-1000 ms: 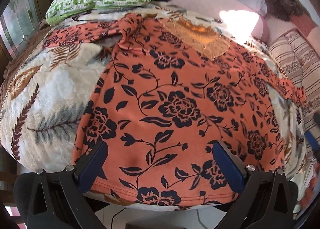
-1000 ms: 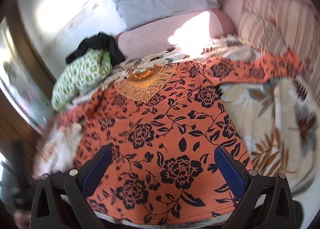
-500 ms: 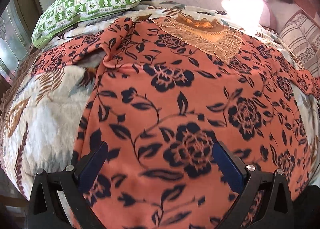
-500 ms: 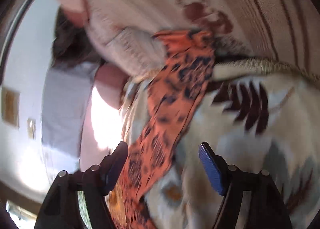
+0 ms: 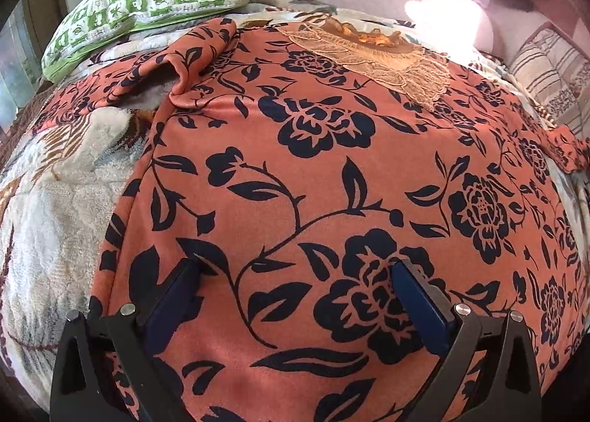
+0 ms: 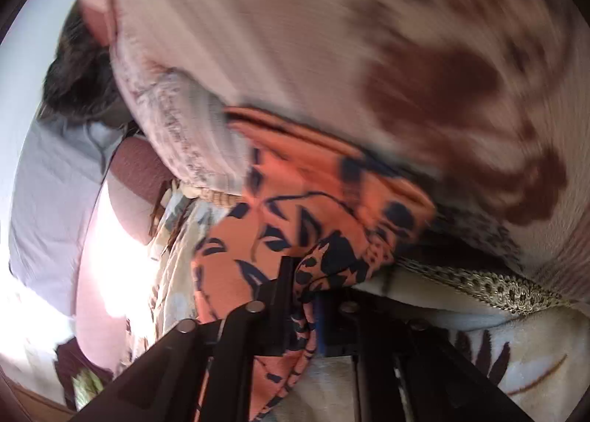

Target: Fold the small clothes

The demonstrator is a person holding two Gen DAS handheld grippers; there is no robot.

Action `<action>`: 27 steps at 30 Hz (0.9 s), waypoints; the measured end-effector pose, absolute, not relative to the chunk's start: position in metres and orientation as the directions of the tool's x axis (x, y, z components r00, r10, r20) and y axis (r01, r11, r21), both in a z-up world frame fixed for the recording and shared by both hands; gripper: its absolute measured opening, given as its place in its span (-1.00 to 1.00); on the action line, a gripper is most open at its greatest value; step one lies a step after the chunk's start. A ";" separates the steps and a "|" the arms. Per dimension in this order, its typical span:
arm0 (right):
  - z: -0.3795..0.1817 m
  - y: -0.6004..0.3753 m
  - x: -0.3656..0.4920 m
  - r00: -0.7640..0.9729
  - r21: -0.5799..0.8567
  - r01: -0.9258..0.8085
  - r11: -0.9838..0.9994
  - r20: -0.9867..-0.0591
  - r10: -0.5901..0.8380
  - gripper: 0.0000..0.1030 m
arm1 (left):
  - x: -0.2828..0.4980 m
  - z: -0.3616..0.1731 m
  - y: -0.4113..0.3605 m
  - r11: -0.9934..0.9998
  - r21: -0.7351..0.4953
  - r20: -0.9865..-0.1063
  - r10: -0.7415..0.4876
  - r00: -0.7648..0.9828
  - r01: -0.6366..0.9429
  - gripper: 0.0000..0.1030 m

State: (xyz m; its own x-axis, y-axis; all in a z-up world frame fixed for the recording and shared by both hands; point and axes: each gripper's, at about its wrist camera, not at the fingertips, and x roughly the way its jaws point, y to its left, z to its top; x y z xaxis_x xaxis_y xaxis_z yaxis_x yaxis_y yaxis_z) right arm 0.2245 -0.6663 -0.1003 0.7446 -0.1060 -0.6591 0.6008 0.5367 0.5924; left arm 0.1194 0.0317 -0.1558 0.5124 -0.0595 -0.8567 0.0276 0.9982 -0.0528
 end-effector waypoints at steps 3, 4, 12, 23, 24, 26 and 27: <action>-0.038 -0.619 0.243 0.799 0.543 0.483 0.687 -0.595 -0.091 -0.85 | 0.119 -0.152 0.034 0.994 -0.079 -0.852 -0.103 0.513 0.070 1.00; -0.012 -0.596 0.251 0.820 0.517 0.427 0.742 -0.567 -0.076 -0.85 | 0.118 -0.149 0.039 0.991 -0.113 -0.842 -0.135 0.522 0.073 1.00; 0.109 -0.312 0.289 0.880 0.361 -0.095 0.927 -0.405 0.249 -0.85 | 0.101 -0.125 0.118 0.935 -0.345 -0.755 -0.221 0.617 -0.086 1.00; -0.117 -0.079 0.282 0.475 0.385 -0.227 0.894 -0.758 0.447 1.00 | 0.098 -0.122 0.163 0.888 -0.429 -0.719 -0.225 0.657 -0.164 1.00; -0.118 -0.084 0.276 0.488 0.401 -0.224 0.888 -0.743 0.459 1.00 | 0.097 -0.120 0.164 0.891 -0.424 -0.715 -0.221 0.663 -0.161 1.00; -0.105 -0.104 0.261 0.529 0.443 -0.223 0.868 -0.693 0.490 1.00 | 0.095 -0.117 0.162 0.899 -0.412 -0.711 -0.214 0.670 -0.150 1.00; -0.094 -0.117 0.258 0.555 0.467 -0.216 0.857 -0.664 0.501 1.00 | 0.095 -0.117 0.160 0.903 -0.406 -0.711 -0.214 0.670 -0.143 1.00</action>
State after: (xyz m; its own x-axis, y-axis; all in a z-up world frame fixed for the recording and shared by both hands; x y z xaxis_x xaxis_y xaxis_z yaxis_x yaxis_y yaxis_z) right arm 0.2580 -0.1165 -0.0940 0.5553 0.5014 -0.6635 -0.2158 0.8574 0.4673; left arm 0.0951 0.1599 -0.1169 0.6699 -0.2139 -0.7110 -0.1426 0.9027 -0.4059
